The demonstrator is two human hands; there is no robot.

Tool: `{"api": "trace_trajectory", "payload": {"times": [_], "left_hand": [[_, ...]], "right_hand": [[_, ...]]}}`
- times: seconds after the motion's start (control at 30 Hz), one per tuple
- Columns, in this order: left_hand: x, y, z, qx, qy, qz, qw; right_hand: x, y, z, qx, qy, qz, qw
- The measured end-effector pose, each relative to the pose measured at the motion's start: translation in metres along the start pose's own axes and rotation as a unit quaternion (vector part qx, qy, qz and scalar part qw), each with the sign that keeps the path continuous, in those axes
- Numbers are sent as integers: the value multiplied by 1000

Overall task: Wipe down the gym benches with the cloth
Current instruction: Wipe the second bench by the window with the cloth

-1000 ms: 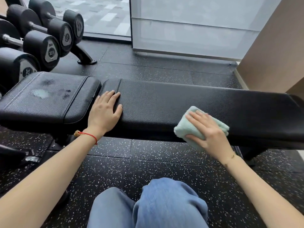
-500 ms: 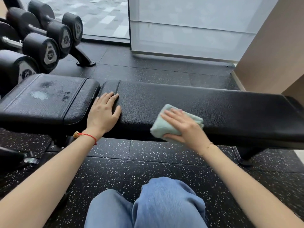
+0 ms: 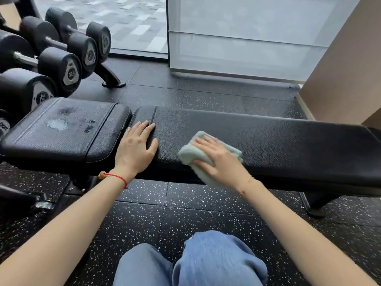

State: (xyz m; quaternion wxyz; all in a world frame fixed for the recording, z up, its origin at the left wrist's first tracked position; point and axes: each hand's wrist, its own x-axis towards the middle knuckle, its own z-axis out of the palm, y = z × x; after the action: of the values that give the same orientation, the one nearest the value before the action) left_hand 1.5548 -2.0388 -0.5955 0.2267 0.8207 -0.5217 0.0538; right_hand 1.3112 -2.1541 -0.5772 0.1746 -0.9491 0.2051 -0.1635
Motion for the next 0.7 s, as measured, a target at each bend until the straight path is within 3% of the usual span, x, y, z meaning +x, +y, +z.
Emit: {"api": "trace_trajectory", "payload": {"times": [0.13,0.23,0.33,0.5,0.7], "left_hand": [[0,2,0,-1,3,-5,1000],[0,4,0,-2,7,-9,1000],[1,2,1,2,9,-4,1000],[-1,0,3,6,8,2,1000],[2,6,4,19,1,-10,1000]], "right_hand": [[-6,62,-35,-13,73,134,988],[37,66,-30,-47,57,207,976],[58,26,-3,-37,25,125,991],[2,2,-1,-3,-30,-9,1000],[42,51,-28,-26,10,143,989]]}}
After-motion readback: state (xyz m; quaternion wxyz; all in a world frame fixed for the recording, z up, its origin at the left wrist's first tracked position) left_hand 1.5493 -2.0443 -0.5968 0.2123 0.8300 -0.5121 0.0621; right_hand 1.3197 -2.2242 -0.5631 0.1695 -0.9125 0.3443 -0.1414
